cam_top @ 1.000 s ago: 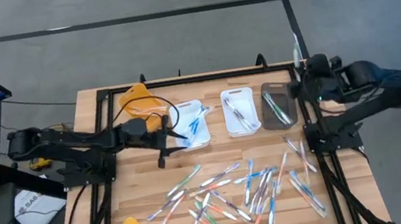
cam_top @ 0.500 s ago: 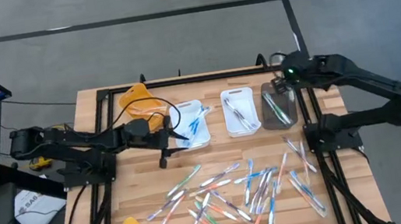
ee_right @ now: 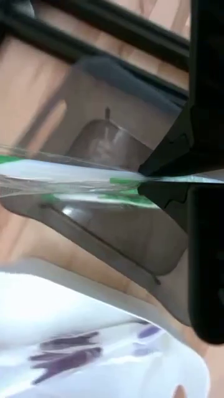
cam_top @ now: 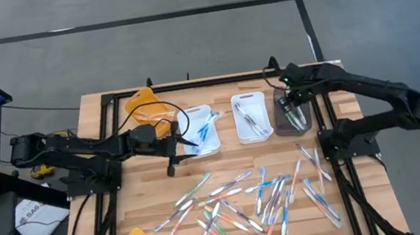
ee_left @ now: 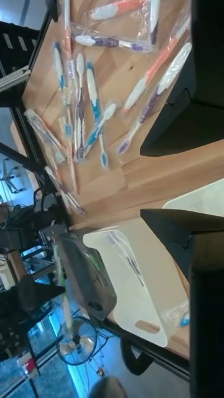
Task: Pick & Place Toothbrushes
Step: Put the bottom right green toothbrush into the black bin, then put the purple toothbrush into the right white bin
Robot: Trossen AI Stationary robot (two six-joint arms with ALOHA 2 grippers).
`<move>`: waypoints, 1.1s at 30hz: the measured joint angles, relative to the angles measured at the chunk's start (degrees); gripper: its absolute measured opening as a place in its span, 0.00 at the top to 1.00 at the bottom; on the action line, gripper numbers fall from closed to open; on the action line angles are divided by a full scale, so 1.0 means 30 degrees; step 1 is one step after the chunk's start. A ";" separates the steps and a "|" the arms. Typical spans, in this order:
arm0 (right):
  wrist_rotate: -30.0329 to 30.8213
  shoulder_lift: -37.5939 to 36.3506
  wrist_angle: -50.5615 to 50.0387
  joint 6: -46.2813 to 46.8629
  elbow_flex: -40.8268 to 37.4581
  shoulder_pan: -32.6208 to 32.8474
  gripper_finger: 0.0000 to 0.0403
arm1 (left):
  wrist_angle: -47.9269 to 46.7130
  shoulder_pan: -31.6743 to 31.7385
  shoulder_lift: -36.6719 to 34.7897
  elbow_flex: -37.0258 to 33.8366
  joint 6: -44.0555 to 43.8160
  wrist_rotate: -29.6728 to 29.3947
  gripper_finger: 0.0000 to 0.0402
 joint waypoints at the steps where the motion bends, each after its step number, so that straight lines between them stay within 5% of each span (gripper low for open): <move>1: -0.0066 0.0138 -0.0063 -0.0006 -0.0037 0.0184 1.00 | -0.0011 0.0000 0.0000 0.0000 0.0000 0.0007 0.65; 13: -0.0405 0.2626 0.0386 -0.0021 -0.1417 0.0868 0.98 | -0.0044 0.0000 0.0000 0.0000 -0.0182 0.0022 0.65; 26: -0.0414 0.3971 0.0219 -0.0635 -0.1245 0.0733 0.67 | -0.0066 0.0000 0.0000 0.0000 -0.0197 0.0029 0.65; 33: -0.0226 0.3237 -0.1791 -0.0973 0.1010 0.0808 0.64 | -0.0099 0.0000 0.0000 0.0000 -0.0197 0.0029 0.65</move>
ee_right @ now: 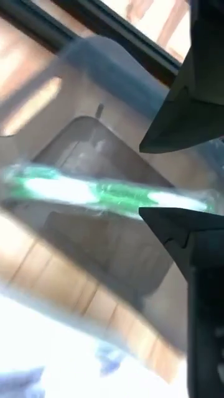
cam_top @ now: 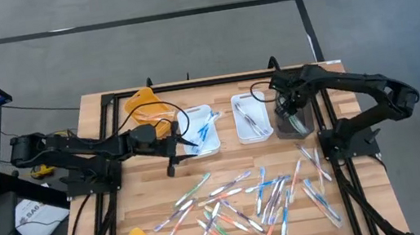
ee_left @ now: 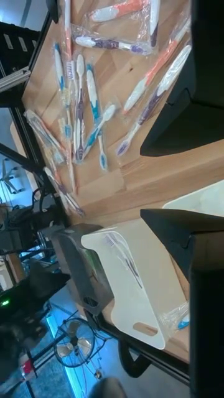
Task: Pick & Place Toothbrushes
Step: Put the purple toothbrush into the right white bin
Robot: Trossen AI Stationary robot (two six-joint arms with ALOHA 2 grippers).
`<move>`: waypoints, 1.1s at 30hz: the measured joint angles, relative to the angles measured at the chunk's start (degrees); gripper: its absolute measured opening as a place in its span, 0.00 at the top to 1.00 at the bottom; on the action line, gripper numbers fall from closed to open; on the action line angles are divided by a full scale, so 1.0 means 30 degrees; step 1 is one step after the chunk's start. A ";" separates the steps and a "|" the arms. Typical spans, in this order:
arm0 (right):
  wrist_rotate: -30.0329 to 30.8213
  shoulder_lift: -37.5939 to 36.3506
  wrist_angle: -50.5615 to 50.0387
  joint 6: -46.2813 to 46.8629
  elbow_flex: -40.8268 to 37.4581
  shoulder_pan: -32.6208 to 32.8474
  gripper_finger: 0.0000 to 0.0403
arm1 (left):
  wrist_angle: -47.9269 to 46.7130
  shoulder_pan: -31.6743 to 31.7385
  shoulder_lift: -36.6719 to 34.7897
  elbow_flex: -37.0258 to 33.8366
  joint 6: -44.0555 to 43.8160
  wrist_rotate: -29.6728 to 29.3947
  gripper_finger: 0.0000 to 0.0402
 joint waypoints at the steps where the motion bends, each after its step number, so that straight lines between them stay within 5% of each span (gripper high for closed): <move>1: -0.0069 -0.0275 -0.0131 0.0175 0.0338 0.0222 0.65 | -0.0003 0.0000 0.0000 0.0000 0.0000 0.0001 0.65; 11: -0.1024 -0.4039 -0.0182 0.4825 0.0689 0.6394 0.71 | -0.0430 0.0000 0.0000 0.0000 -0.0009 0.0007 0.65; 25: -0.0896 -0.5001 0.3106 1.8248 -0.3141 2.0812 0.71 | -0.0516 0.0000 0.0000 0.0000 -0.0590 0.0007 0.65; 33: 0.0020 -0.3119 0.4239 2.1496 -0.4467 2.3297 0.71 | -0.0246 0.0000 0.0000 0.0000 -0.0583 0.0007 0.65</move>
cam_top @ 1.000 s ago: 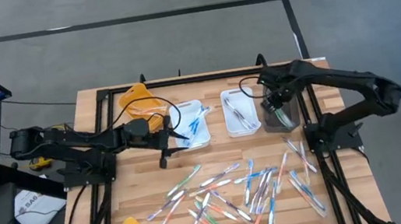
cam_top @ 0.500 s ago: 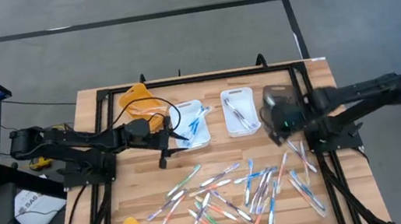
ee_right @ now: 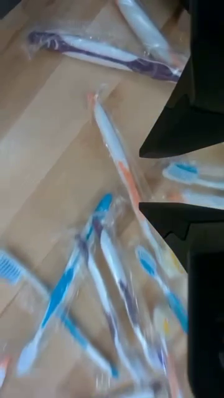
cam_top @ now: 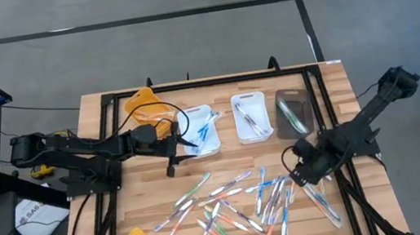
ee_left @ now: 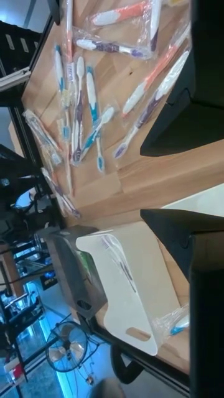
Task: Pick & Place Toothbrushes
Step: Put the purple toothbrush into the right white bin
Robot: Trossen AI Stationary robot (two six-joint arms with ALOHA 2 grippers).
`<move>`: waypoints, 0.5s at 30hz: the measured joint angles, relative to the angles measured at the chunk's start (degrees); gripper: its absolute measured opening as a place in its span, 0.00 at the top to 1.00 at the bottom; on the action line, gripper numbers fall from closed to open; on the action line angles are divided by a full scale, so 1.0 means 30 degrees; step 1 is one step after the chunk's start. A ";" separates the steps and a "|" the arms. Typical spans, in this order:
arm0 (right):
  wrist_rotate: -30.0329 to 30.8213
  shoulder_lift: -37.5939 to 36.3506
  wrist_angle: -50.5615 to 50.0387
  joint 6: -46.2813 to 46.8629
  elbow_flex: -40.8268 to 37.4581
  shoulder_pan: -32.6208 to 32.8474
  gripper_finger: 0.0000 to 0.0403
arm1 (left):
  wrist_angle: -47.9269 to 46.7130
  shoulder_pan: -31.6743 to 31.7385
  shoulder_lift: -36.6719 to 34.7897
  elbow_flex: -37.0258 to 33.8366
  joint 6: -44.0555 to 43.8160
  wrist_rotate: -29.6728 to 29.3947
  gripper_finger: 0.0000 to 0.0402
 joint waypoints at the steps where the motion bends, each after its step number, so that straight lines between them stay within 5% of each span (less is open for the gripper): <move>1: 0.0003 0.0356 0.0143 0.0003 -0.0119 0.0098 0.71 | 0.0085 0.0000 0.0007 0.0000 0.0000 0.0000 0.65; 15: -0.1364 0.4777 -0.0336 -0.0149 -0.0394 -0.0453 0.71 | 0.0551 0.0000 0.0001 0.0000 0.0220 0.0000 0.65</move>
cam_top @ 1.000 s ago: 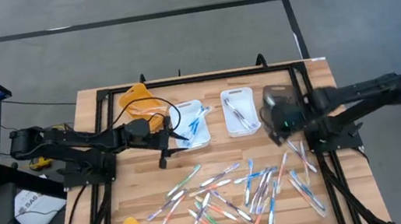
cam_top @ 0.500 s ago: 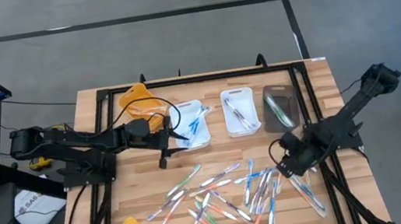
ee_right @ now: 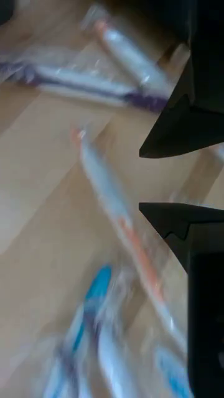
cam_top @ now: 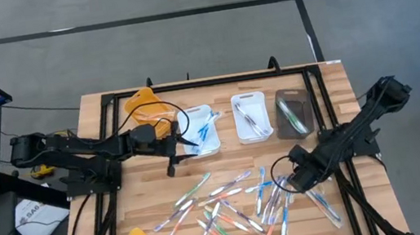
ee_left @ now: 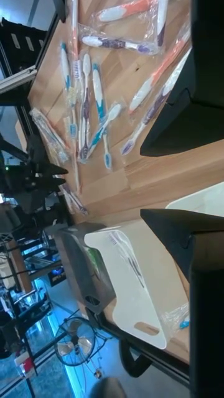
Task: Pick & Place Toothbrushes
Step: Put the purple toothbrush into the right white bin
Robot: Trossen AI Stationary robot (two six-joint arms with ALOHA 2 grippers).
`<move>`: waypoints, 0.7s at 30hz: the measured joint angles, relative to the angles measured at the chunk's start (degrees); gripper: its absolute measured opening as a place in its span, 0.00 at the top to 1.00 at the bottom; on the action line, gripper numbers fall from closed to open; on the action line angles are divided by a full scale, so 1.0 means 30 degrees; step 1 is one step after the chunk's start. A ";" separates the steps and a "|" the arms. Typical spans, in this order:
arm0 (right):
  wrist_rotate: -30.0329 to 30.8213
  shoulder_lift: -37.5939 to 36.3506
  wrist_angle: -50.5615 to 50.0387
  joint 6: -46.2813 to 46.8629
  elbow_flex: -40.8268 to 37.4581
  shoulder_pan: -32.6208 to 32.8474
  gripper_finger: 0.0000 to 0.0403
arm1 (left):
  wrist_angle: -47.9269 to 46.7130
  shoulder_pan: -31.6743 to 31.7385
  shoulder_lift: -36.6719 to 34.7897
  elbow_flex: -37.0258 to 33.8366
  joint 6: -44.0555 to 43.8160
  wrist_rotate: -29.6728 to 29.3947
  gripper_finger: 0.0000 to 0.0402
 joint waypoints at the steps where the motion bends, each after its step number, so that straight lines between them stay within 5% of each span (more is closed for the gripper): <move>1: -0.0322 0.0103 -0.0304 -0.0001 0.0000 -0.0128 0.71 | 0.0013 0.0000 0.0005 0.0000 0.0006 0.0000 0.65; 21: -0.0833 -0.0547 -0.3207 -0.1051 -0.0142 -0.1051 0.75 | 0.0064 0.0000 -0.0001 0.0000 0.0006 0.0000 0.65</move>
